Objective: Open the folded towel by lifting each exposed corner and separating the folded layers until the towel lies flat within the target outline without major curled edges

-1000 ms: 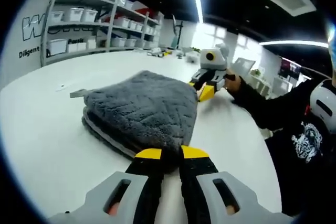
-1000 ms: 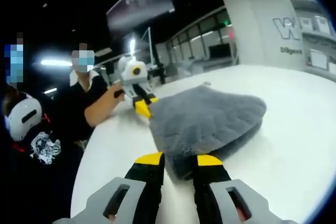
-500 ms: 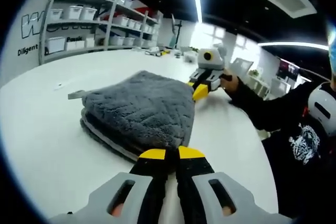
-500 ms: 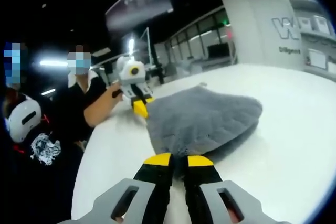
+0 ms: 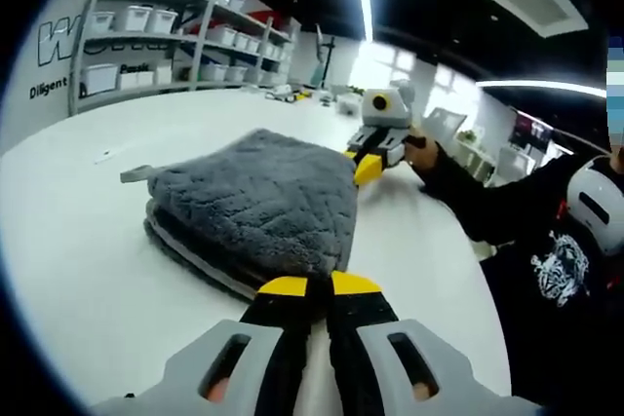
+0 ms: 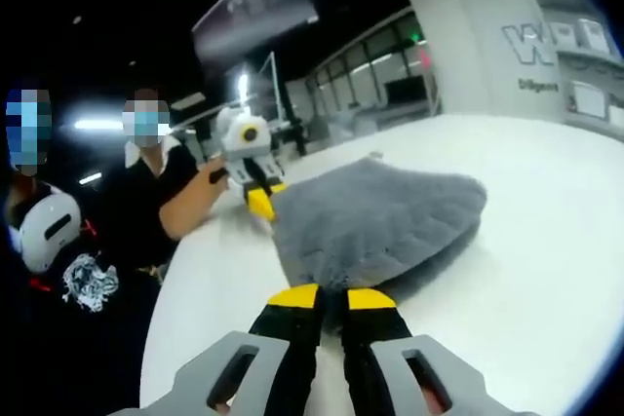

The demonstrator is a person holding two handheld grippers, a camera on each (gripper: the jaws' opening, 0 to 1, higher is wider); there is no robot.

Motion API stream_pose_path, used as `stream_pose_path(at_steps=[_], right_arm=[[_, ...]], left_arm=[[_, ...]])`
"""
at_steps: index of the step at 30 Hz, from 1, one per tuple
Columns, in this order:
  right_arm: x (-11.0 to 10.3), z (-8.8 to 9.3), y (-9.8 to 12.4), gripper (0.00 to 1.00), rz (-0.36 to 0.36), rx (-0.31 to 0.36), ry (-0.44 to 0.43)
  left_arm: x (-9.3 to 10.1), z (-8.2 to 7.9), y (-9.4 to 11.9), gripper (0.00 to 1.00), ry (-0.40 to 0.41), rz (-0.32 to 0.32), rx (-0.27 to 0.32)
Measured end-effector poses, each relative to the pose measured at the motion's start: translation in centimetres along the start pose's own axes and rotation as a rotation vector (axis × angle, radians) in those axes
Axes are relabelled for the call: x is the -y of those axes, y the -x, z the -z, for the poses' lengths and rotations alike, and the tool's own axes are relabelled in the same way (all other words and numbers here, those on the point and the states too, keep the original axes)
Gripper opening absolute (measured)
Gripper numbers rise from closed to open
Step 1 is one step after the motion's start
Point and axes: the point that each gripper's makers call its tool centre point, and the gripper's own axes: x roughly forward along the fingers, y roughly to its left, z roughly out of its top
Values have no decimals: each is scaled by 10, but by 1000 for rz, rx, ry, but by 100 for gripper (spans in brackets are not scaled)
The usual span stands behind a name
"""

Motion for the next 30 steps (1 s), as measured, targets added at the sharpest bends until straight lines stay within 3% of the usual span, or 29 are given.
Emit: stream_pose_path(at_steps=[7, 10, 11, 15, 18, 19, 22, 27, 30], right_arm=[[-1, 1, -1, 2, 0, -1, 3], [-2, 4, 0, 12, -1, -10, 72], [-5, 5, 0, 19, -3, -14, 74], [-11, 8, 1, 78, -24, -31, 74], [-11, 5, 2, 99, -15, -17, 70], [-8, 4, 3, 100, 0, -19, 81], [5, 1, 6, 100, 65, -9, 72], [11, -18, 15, 100, 100, 74, 56], [17, -30, 21, 100, 140, 99, 72]], left_arm=[[0, 1, 0, 5, -21, 4, 5], [3, 6, 3, 17, -101, 14, -9], [6, 7, 6, 29, -138, 20, -12], [1, 1, 17, 70, -154, -14, 25], [-14, -3, 19, 100, -150, -100, 50], [-20, -1, 21, 98, -149, -135, 28], [-26, -5, 22, 100, -133, -171, 40], [-32, -18, 28, 100, -91, -204, 104], [-43, -38, 35, 100, -106, -278, 184]])
